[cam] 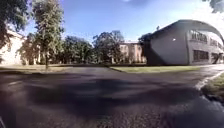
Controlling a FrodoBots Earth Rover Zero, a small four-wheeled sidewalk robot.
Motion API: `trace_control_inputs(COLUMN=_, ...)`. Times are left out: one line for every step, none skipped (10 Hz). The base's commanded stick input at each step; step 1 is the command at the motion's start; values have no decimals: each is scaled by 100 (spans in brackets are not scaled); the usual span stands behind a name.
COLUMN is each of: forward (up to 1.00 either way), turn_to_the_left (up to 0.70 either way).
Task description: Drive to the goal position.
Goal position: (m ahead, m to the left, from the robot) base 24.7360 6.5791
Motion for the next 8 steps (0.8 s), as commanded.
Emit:
trace_control_inputs(forward=50, turn_to_the_left=0)
trace_control_inputs(forward=50, turn_to_the_left=0)
trace_control_inputs(forward=50, turn_to_the_left=0)
trace_control_inputs(forward=50, turn_to_the_left=0)
trace_control_inputs(forward=50, turn_to_the_left=0)
trace_control_inputs(forward=50, turn_to_the_left=0)
trace_control_inputs(forward=50, turn_to_the_left=0)
trace_control_inputs(forward=50, turn_to_the_left=0)
